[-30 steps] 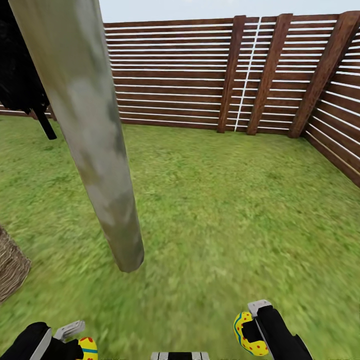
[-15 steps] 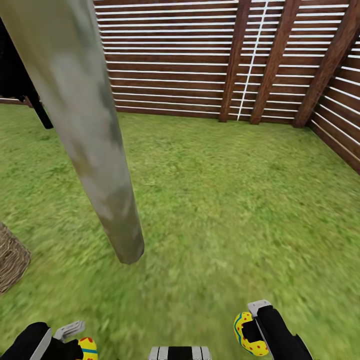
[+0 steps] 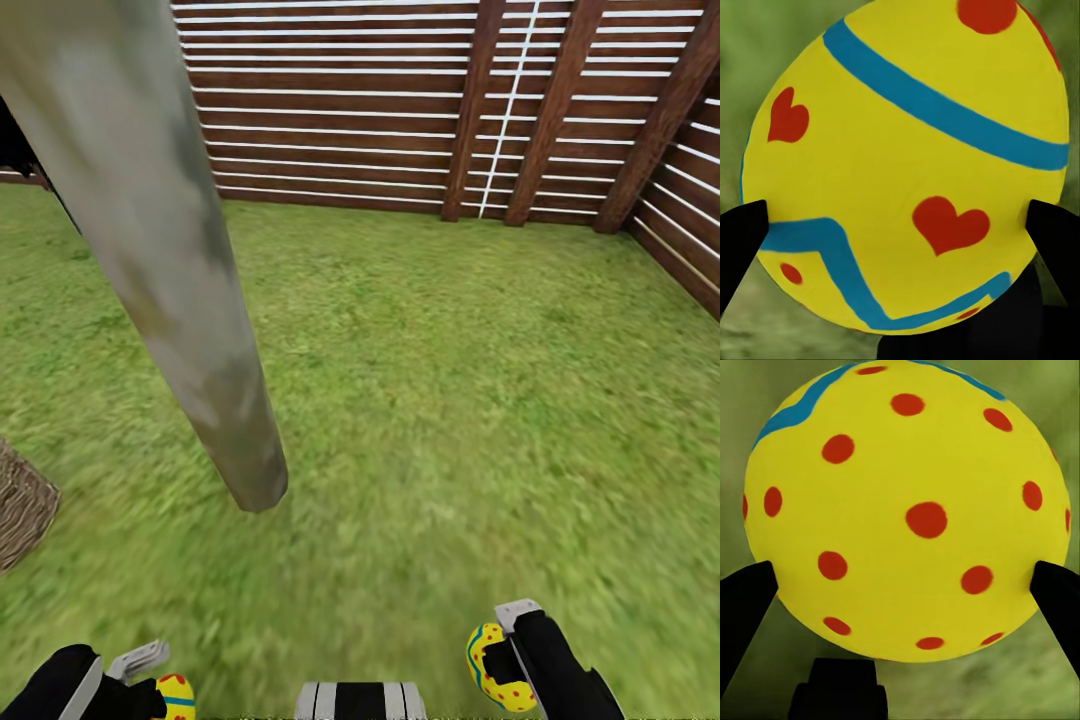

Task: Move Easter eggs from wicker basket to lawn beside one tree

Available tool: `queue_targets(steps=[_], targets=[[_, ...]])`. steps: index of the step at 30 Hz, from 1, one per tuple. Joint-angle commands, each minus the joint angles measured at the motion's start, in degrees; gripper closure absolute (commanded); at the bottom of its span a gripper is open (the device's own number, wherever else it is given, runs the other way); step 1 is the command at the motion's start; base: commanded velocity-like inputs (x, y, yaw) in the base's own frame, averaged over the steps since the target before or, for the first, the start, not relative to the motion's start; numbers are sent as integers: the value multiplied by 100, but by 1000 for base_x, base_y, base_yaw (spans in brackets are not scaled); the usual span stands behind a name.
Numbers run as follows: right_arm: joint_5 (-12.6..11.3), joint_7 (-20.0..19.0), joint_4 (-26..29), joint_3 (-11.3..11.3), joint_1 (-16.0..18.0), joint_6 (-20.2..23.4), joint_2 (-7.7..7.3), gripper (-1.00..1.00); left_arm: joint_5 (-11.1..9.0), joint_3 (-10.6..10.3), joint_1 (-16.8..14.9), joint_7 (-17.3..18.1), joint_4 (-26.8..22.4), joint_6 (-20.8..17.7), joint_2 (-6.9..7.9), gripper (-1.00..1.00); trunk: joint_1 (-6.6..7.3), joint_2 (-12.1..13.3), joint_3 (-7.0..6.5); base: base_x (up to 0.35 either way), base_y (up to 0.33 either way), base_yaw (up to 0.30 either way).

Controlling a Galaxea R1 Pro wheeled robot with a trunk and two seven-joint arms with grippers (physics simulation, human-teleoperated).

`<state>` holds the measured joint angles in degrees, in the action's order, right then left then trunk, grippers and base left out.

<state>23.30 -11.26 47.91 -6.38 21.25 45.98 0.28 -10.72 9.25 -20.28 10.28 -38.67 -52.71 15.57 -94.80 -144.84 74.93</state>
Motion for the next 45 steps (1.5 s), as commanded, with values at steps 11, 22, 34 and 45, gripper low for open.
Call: queue_targets(steps=[11, 22, 34, 45], targets=[[62, -51, 8, -13, 2, 18, 7, 100, 1, 7, -2, 18, -5, -28, -8, 100, -22, -14, 204, 0, 0, 0], [69, -34, 8, 23, 2, -271, 7, -100, 0, 33, -2, 9, -9, -28, -1, -100, -22, -14, 204, 0, 0, 0], [70, -25, -1, 23, 2, -277, 7, -100, -24, 33, -2, 9, -9, -27, -10, -100, -1, -3, 27, -83, 0, 0], [70, -25, -217, 15, 2, -299, 7, -100, -18, 24, -2, 9, -9, -20, -19, -100, 27, 11, -217, -181, 0, 0]])
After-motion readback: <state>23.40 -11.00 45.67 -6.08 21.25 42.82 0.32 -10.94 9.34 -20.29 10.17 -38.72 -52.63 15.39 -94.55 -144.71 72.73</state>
